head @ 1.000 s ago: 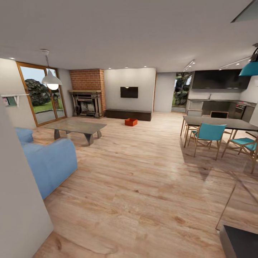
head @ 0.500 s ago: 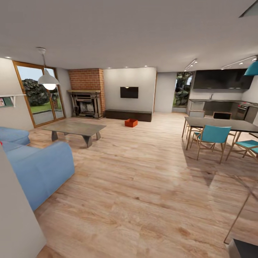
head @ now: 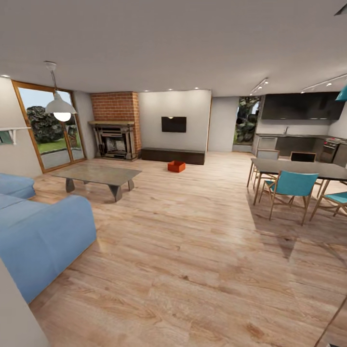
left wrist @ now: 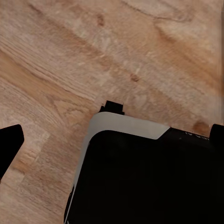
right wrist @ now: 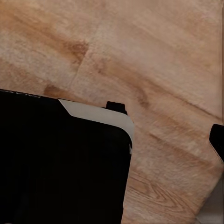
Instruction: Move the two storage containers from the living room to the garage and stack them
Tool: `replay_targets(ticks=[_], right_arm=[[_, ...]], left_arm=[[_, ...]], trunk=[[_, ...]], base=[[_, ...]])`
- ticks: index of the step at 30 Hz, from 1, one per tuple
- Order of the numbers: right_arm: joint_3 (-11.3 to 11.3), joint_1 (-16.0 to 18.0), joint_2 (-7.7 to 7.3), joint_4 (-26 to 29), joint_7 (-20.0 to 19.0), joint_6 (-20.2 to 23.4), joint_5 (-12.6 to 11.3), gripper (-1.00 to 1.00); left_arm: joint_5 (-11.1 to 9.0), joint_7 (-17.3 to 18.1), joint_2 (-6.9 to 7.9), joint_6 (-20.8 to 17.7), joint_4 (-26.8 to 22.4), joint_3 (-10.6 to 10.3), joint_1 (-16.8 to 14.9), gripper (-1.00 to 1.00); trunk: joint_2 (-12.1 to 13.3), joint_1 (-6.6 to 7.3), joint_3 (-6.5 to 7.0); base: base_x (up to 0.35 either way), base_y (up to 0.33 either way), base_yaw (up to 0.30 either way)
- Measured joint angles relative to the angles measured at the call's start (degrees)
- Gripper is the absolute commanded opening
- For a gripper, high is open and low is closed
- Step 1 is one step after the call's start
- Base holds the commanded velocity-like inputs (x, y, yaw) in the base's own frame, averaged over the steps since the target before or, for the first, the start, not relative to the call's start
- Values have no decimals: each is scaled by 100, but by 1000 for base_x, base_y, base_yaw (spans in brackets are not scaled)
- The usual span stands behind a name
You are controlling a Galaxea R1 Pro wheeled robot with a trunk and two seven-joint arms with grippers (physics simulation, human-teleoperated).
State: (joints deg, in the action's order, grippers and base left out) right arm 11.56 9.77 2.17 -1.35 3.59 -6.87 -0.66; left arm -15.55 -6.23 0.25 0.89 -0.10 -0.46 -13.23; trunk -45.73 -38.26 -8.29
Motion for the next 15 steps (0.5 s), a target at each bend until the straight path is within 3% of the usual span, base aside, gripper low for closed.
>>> replay_targets(ticks=[15], right_arm=[[6, 0, 2, 0, 3, 0, 3, 100]], left_arm=[[67, -1, -15, 10, -9, -15, 0, 100]], trunk=[[0, 0, 0]], base=[[323, 0, 0]])
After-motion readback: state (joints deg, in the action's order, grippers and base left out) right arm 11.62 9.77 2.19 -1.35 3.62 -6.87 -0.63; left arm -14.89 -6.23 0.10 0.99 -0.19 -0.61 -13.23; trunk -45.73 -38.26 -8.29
